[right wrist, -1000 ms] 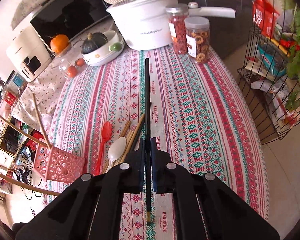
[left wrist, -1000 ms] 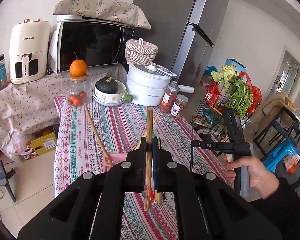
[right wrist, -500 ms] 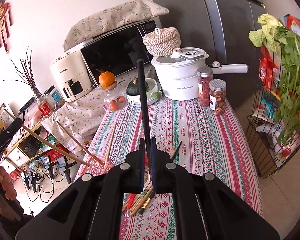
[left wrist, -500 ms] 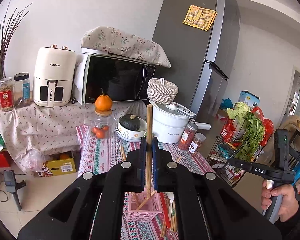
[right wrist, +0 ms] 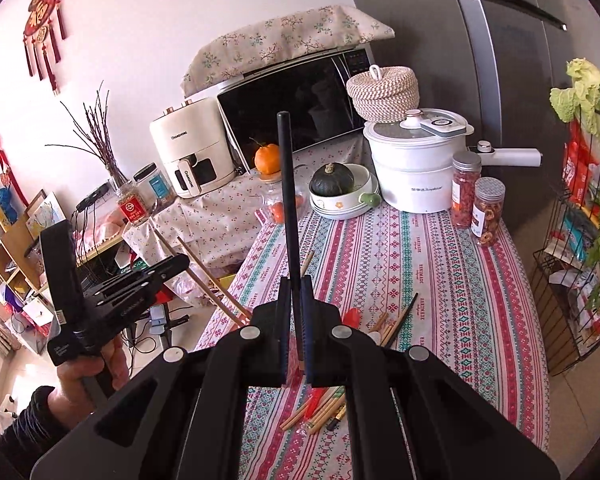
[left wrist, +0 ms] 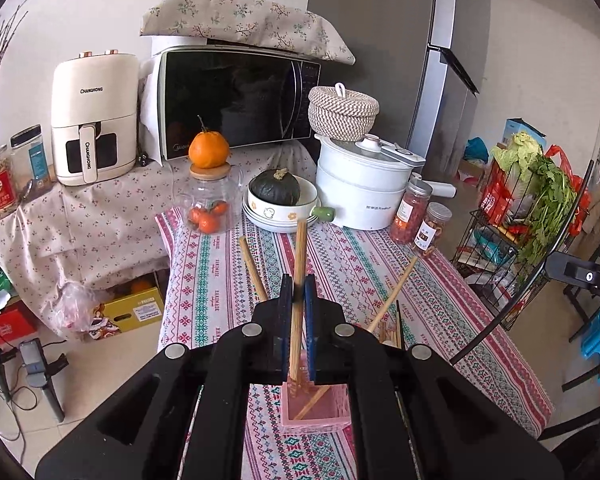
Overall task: Organize utensils
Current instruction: 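Carry the wooden chopstick into the pink basket and open the left tool, then carry the black chopstick into the pink basket and open the right tool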
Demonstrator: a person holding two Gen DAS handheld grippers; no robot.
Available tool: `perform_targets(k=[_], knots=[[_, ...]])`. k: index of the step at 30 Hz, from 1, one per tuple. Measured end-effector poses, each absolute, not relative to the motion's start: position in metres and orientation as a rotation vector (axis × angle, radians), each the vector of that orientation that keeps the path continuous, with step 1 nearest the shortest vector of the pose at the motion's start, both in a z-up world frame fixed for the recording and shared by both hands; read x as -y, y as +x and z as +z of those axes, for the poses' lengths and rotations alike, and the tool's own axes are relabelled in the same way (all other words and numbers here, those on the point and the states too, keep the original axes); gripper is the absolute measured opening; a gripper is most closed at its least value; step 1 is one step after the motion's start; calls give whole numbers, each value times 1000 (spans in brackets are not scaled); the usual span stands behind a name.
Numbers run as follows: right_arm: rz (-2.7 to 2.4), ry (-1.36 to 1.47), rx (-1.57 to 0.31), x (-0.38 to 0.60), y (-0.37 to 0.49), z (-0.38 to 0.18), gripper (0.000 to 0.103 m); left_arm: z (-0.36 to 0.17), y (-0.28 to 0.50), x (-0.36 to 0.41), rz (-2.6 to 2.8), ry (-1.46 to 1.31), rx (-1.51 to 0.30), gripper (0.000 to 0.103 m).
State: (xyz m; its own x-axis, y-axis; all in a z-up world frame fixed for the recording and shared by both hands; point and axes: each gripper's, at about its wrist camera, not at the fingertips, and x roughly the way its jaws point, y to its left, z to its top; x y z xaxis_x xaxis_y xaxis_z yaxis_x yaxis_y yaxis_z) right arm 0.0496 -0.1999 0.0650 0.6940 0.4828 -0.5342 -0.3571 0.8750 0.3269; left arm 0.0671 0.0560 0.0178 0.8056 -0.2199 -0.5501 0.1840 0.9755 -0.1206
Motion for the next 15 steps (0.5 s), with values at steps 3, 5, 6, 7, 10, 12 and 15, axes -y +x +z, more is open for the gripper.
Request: perform_targets(k=[3, 5, 6, 7, 10, 12, 15], knots=[[501, 215, -651, 193, 50, 67, 5, 16, 67, -56, -206, -73, -615, 39], [518, 225, -655, 188, 50, 68, 5, 19, 61, -59, -173, -84, -599, 77], [524, 227, -656, 186, 51, 68, 5, 21, 59, -62, -154, -92, -589, 81], [530, 228, -656, 184, 51, 69, 5, 23, 56, -65, -141, -99, -589, 87], [546, 224, -652, 175, 53, 69, 5, 24, 50, -76, -108, -126, -607, 95], [557, 218, -650, 168, 54, 69, 5, 23, 47, -82, -95, -148, -627, 96], [570, 215, -647, 157, 57, 67, 5, 20, 45, -90, -110, -185, -657, 96]])
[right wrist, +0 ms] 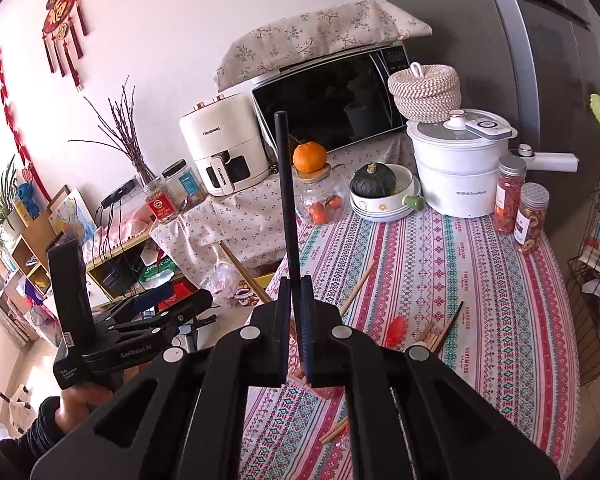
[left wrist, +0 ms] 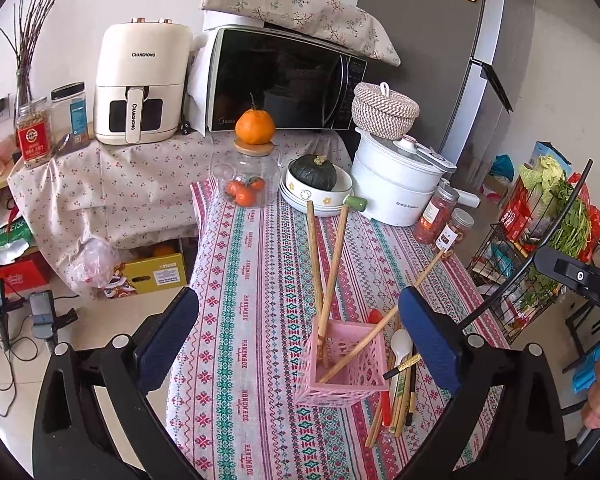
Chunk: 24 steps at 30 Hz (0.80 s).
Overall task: Organize utensils
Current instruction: 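Carry the black chopstick into the pink basket and open the right tool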
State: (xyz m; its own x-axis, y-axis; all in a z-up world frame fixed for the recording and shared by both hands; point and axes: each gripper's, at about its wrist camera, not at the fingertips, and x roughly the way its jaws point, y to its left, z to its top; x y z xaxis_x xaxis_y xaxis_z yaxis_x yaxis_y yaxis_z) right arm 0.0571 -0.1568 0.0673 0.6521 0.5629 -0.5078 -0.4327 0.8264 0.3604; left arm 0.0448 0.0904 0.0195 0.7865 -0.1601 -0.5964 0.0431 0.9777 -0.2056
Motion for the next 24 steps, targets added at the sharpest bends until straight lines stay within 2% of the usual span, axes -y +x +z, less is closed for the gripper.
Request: perform_targets(k=[9, 17, 18, 19, 21, 24], knots=[[537, 151, -728, 127, 76, 44, 5, 3, 46, -105, -187, -299, -757, 96], [521, 169, -778, 128, 88, 25, 10, 7, 43, -104, -191, -297, -745, 96], [520, 176, -776, 129, 88, 26, 15, 7, 42, -104, -191, -293, -744, 96], [522, 184, -773, 131, 88, 27, 29, 8, 42, -103, -190, -289, -743, 96], [520, 206, -761, 137, 86, 29, 45, 8, 42, -102, -188, -282, -742, 96], [521, 222, -743, 145, 84, 35, 54, 7, 43, -101, -188, -274, -748, 96]])
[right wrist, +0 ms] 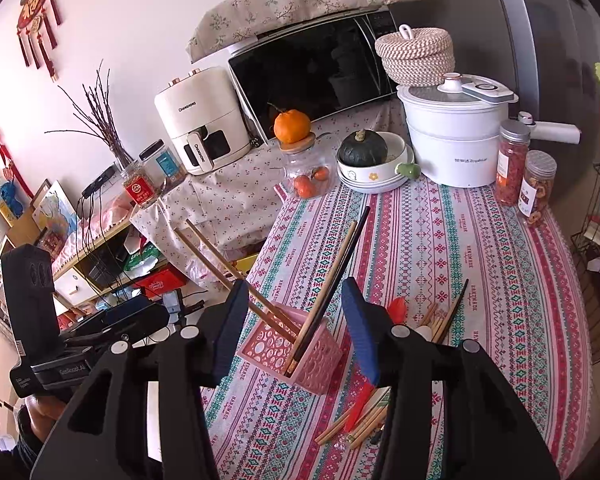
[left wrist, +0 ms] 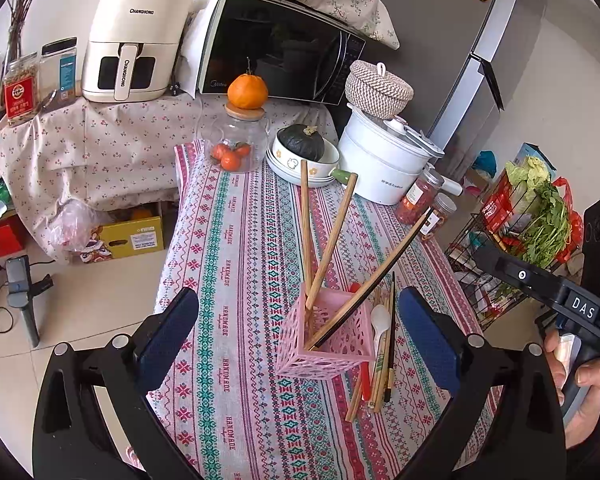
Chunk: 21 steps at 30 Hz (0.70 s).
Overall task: Organize utensils
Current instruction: 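Carry the black chopstick into the pink basket and open the right tool, then grasp another black chopstick from the pile with the right tool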
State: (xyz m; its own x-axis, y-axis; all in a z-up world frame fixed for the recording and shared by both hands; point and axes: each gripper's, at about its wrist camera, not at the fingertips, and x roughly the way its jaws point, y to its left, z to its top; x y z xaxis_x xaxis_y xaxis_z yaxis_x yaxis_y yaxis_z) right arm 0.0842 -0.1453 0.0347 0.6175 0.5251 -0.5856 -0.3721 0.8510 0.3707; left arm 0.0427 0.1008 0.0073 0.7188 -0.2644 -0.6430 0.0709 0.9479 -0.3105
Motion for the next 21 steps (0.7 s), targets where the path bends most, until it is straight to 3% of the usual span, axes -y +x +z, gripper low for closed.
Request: perform_targets(k=[4, 7, 10, 21], knots=[[495, 244, -707, 163, 81, 42, 81, 5, 44, -98, -184, -264, -761, 96], [434, 249, -687, 180, 82, 43, 92, 1, 45, -95, -163, -246, -772, 96], [346, 218, -714, 192, 89, 34, 96, -3, 46, -89, -142, -225, -788, 96], [131, 224, -997, 233, 152, -62, 96, -22, 53, -71, -83, -134, -873, 96]])
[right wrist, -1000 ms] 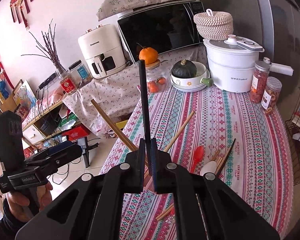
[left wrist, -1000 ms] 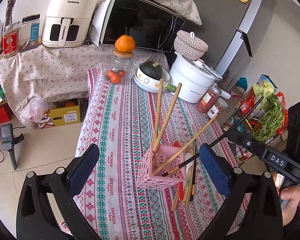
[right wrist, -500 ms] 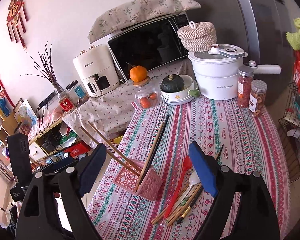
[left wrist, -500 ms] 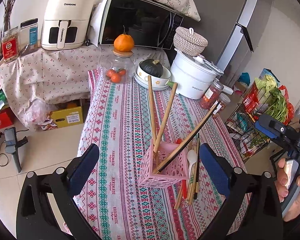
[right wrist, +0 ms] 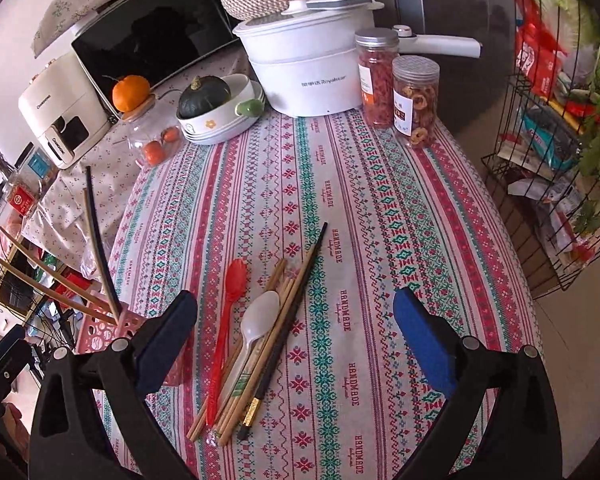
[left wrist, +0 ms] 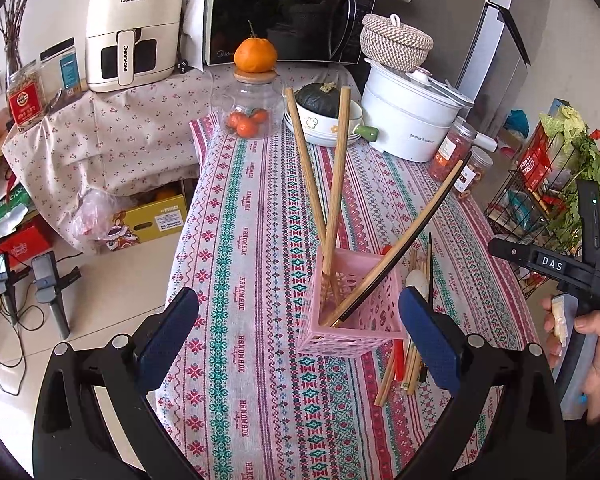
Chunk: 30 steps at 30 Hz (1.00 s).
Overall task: Organize utensils
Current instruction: 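Grasp another black chopstick from the pile with the right tool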
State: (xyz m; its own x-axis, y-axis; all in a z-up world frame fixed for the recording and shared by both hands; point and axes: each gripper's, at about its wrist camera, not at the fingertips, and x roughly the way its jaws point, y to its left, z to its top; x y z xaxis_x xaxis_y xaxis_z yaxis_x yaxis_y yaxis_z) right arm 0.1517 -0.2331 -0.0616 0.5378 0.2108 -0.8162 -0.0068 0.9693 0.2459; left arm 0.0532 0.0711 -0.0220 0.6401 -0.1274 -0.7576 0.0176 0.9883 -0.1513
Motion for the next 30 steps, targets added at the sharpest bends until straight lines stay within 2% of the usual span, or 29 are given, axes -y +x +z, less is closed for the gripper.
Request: perform_targets(k=[5, 8, 10, 12, 16, 21, 30], knots=[[85, 209, -1099, 235, 179, -106, 93, -25, 54, -67, -135, -161, -902, 96], [77, 222, -1150, 233, 190, -127, 72, -24, 54, -62, -164, -175, -908, 96], [80, 233, -1184, 232, 195, -138, 53, -24, 54, -60, -179, -180, -911, 96], [74, 227, -1206, 229, 198, -145, 42, -25, 55, -58, -189, -184, -915, 96], [88, 229, -1219, 222, 203, -150, 29, -25, 54, -57, -208, -194, -916, 96], [86, 219, -1228, 214, 207, -152, 26, -20, 50, -52, -253, -172, -905, 93], [53, 102, -1265, 190, 211, -152, 29, -18, 41, -27, -358, -88, -900, 72]])
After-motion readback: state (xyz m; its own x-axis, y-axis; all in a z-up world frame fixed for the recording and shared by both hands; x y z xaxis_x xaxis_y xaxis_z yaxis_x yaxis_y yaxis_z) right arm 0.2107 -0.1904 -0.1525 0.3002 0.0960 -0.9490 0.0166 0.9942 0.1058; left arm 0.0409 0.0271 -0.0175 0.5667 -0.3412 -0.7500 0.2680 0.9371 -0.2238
